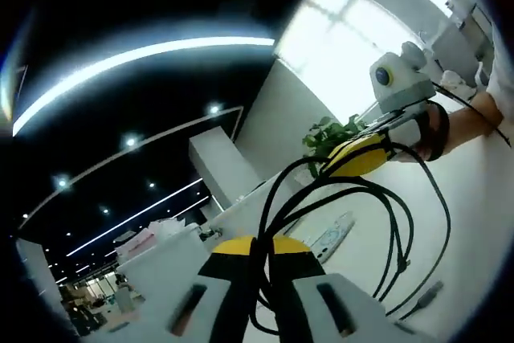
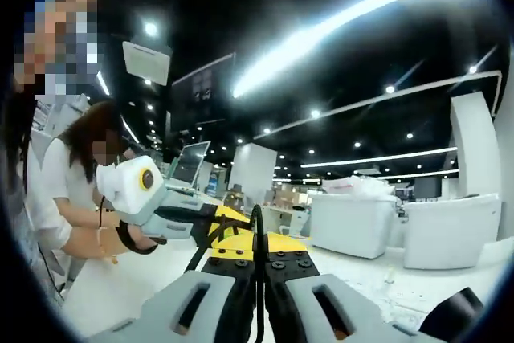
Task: Coil the Type-C to USB data cable on the desktop and secure it with Velcro straps.
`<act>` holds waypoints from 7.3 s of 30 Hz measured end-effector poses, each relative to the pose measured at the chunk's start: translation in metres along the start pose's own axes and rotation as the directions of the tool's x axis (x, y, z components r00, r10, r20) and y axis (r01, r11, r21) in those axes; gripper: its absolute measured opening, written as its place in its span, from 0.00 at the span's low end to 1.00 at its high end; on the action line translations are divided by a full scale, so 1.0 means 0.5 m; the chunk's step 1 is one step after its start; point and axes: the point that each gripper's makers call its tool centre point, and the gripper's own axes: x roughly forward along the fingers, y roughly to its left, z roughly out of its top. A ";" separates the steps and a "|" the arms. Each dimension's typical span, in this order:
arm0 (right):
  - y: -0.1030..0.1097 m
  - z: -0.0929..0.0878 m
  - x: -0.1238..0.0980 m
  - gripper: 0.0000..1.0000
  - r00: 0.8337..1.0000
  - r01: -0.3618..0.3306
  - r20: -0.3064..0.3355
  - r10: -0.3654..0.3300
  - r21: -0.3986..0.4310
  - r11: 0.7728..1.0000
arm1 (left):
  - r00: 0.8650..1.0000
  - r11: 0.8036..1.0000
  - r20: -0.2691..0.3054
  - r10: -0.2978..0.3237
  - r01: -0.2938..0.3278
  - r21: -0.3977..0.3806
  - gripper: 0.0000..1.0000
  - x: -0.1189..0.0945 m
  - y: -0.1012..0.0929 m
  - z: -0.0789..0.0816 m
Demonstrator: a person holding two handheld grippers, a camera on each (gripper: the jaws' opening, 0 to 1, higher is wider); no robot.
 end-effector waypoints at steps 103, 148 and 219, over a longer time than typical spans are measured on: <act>-0.060 -0.116 0.009 0.33 0.873 0.067 -0.221 -0.434 -0.828 0.557 | 0.835 0.958 -0.503 -0.224 0.093 -0.272 0.04 0.026 -0.049 -0.188; -0.047 -0.186 0.030 0.04 0.843 -0.027 -0.419 -0.337 -0.659 0.752 | 0.890 0.963 -0.379 -0.253 0.196 -0.184 0.10 -0.030 -0.088 -0.160; 0.037 -0.443 0.453 0.00 0.869 -0.393 -0.466 0.168 -0.443 0.805 | 0.927 0.978 -0.371 -0.050 -0.030 -0.207 0.05 -0.235 0.100 -0.280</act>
